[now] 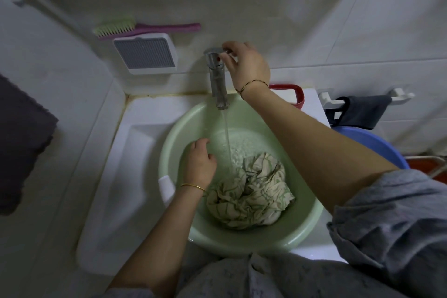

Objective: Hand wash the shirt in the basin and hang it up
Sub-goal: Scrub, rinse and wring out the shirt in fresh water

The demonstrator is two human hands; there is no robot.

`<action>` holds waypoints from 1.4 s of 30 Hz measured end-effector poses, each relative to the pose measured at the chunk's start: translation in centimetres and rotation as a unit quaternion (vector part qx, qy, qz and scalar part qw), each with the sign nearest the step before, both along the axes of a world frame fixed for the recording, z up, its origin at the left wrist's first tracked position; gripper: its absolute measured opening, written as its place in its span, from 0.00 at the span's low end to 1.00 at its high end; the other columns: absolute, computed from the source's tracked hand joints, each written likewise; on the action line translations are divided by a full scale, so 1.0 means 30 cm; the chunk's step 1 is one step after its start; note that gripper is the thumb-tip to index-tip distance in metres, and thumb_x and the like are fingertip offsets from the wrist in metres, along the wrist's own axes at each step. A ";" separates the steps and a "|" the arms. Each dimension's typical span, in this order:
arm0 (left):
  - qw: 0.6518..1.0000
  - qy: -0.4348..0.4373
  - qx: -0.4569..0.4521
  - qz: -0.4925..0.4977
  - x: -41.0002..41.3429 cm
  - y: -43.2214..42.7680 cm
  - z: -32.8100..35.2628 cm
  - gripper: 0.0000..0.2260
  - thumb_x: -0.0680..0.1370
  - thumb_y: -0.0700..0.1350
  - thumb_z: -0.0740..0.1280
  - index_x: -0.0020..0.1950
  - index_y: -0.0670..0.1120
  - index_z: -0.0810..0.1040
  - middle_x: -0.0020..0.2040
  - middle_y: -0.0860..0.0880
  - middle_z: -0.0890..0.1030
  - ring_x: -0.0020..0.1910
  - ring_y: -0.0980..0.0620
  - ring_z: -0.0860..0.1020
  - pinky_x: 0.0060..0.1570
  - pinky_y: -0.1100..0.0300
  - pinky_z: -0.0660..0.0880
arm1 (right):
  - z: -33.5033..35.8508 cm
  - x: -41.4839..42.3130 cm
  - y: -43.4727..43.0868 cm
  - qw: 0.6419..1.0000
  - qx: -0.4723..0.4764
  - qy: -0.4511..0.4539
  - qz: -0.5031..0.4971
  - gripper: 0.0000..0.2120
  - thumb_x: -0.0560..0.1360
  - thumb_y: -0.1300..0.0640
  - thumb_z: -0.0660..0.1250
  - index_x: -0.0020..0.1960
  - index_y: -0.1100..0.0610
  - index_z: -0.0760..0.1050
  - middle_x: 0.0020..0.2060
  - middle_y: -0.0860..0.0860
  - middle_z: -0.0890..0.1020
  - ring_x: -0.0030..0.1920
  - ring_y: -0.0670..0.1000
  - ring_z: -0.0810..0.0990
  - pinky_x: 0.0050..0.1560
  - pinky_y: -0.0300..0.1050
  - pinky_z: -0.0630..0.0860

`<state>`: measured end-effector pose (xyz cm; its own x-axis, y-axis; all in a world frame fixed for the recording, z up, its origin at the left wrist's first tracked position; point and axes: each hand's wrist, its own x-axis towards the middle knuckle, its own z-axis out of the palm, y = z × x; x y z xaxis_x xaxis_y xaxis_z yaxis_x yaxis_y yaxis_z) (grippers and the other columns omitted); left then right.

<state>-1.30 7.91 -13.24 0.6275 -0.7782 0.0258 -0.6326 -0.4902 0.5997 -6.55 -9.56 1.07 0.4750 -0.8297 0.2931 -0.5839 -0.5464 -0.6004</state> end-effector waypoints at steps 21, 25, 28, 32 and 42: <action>1.000 0.002 0.001 0.002 0.007 0.000 -0.014 0.19 0.71 0.37 0.63 0.62 0.41 0.74 0.54 0.38 0.78 0.53 0.40 0.77 0.56 0.48 0.74 | 0.002 -0.001 0.003 1.000 0.010 -0.003 0.000 0.15 0.79 0.47 0.58 0.64 0.47 0.73 0.57 0.51 0.76 0.55 0.54 0.77 0.54 0.51 0.74; 1.000 0.001 0.002 -0.002 0.009 -0.001 -0.017 0.19 0.71 0.37 0.63 0.62 0.41 0.74 0.55 0.39 0.78 0.54 0.40 0.77 0.56 0.48 0.74 | 0.004 -0.001 0.005 1.000 0.010 -0.005 0.000 0.15 0.79 0.47 0.59 0.63 0.47 0.73 0.57 0.51 0.76 0.55 0.54 0.78 0.54 0.51 0.74; 1.000 -0.002 0.005 -0.005 0.013 -0.002 -0.021 0.19 0.71 0.37 0.63 0.63 0.41 0.74 0.55 0.39 0.78 0.54 0.40 0.77 0.56 0.48 0.74 | 0.005 -0.003 0.006 1.000 0.009 -0.007 -0.001 0.14 0.79 0.47 0.59 0.63 0.47 0.73 0.57 0.51 0.77 0.55 0.54 0.77 0.54 0.52 0.74; 1.000 0.000 0.004 -0.005 0.015 -0.004 -0.027 0.19 0.71 0.37 0.63 0.62 0.41 0.74 0.55 0.38 0.78 0.54 0.39 0.77 0.56 0.48 0.74 | 0.005 -0.005 0.006 1.000 0.004 -0.002 0.002 0.15 0.79 0.47 0.59 0.64 0.47 0.73 0.57 0.51 0.76 0.54 0.54 0.77 0.54 0.52 0.74; 0.996 0.027 0.081 -0.023 0.017 0.002 -0.032 0.17 0.73 0.40 0.64 0.61 0.42 0.76 0.56 0.40 0.79 0.56 0.40 0.77 0.57 0.50 0.74 | 0.007 -0.013 -0.001 1.000 0.013 0.000 0.028 0.17 0.79 0.48 0.60 0.66 0.47 0.71 0.59 0.52 0.75 0.54 0.56 0.77 0.54 0.53 0.75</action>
<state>-0.78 7.96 -14.21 0.5875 -0.7979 -0.1353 -0.6264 -0.5542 0.5481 -6.94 -9.60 1.27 0.5202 -0.8093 0.2728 -0.5530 -0.5626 -0.6146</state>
